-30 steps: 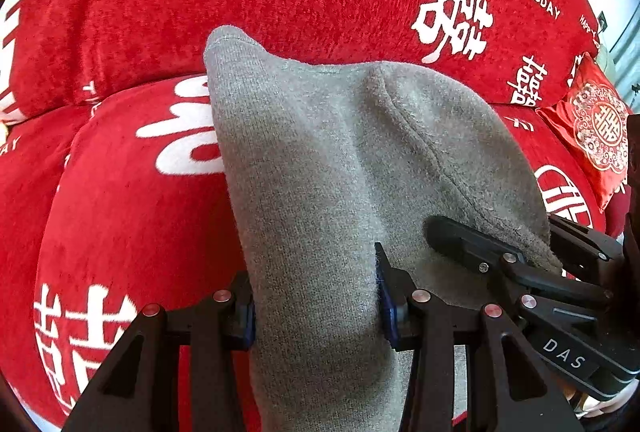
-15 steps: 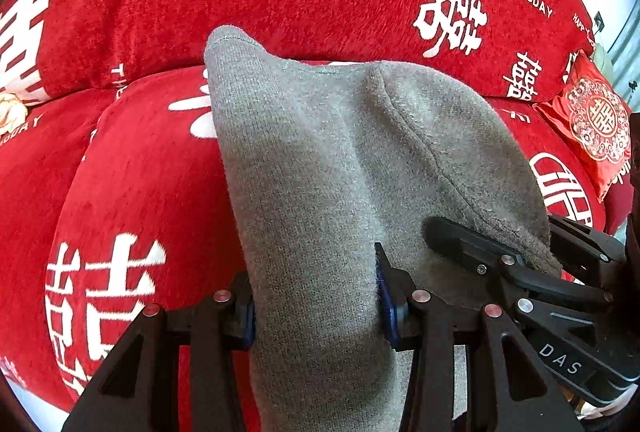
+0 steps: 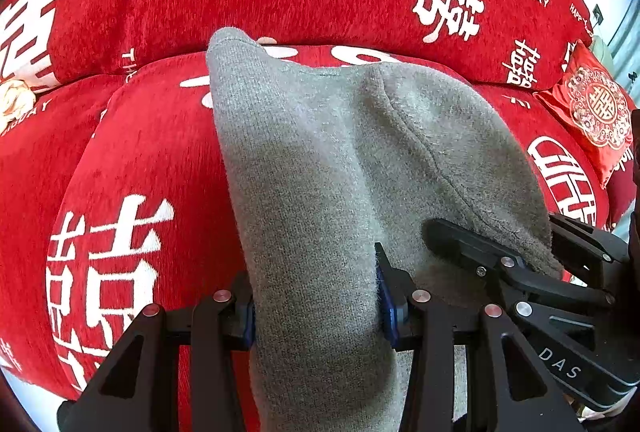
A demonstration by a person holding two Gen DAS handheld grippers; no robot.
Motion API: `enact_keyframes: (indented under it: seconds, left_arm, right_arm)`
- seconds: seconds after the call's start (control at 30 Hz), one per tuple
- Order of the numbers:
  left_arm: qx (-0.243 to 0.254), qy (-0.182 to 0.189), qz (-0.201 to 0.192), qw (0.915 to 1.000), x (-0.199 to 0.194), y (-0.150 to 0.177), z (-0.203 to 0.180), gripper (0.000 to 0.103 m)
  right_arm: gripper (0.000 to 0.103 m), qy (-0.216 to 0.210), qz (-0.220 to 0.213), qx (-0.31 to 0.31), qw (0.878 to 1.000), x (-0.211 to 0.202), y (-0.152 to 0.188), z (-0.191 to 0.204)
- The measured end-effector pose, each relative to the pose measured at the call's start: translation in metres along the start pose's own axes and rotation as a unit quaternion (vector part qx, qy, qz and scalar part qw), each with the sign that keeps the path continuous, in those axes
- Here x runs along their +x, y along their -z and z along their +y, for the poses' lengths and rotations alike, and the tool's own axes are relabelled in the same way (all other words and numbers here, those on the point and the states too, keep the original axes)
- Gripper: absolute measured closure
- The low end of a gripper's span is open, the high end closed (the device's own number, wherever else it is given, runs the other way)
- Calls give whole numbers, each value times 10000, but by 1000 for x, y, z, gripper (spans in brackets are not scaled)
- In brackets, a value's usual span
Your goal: Fold small clothes
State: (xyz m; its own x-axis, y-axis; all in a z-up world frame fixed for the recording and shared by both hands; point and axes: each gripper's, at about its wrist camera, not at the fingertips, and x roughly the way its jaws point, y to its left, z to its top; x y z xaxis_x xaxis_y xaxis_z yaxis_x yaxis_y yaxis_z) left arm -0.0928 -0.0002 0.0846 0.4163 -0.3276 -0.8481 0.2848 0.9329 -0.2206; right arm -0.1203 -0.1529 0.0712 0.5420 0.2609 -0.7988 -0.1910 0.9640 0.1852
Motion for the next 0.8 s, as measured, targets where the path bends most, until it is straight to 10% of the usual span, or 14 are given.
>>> enact_keyframes:
  seconds: [0.43, 0.8]
  left_arm:
    - [-73, 31, 45, 10000, 19, 19, 9, 55]
    - [-123, 16, -195, 9997, 22, 29, 17, 35]
  right_arm:
    - [69, -205, 37, 120, 9997, 22, 22, -12]
    - [60, -737, 87, 557, 9957, 36, 34, -41]
